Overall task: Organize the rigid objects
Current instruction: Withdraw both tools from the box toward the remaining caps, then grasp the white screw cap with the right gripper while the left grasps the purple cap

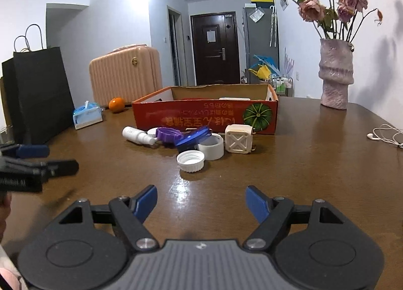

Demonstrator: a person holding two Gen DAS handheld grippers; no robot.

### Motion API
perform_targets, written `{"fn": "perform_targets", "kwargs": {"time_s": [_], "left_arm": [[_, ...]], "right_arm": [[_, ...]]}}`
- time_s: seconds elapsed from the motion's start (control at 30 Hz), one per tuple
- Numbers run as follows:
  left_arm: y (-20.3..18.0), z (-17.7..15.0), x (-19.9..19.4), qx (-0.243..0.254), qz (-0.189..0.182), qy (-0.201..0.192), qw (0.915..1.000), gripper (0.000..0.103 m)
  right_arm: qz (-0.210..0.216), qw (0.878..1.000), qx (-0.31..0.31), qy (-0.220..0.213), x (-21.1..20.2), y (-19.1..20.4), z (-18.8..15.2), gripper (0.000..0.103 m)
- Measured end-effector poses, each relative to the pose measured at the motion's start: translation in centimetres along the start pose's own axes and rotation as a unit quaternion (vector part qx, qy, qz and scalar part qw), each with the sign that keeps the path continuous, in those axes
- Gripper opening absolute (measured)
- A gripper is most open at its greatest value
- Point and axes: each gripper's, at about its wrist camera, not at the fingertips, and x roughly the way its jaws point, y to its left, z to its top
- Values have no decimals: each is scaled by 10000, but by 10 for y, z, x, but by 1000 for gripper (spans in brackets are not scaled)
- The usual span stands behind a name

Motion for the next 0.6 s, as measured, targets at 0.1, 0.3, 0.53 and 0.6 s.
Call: {"fn": "perform_targets", "kwargs": {"time_s": [0.1, 0.3, 0.53, 0.6], "left_arm": [[-4, 0, 14, 48, -37, 81, 9999, 101], [-2, 5, 44, 92, 45, 264, 9996, 101], [12, 21, 84, 76, 140, 505, 9986, 99], [14, 30, 100, 81, -9, 570, 9983, 93]], "right_arm": [[-13, 10000, -16, 48, 18, -2, 10, 75], [4, 9986, -266, 450, 70, 3, 37, 75], [373, 9961, -321, 726, 122, 11, 53, 69], [451, 9945, -336, 884, 133, 13, 54, 64]]}}
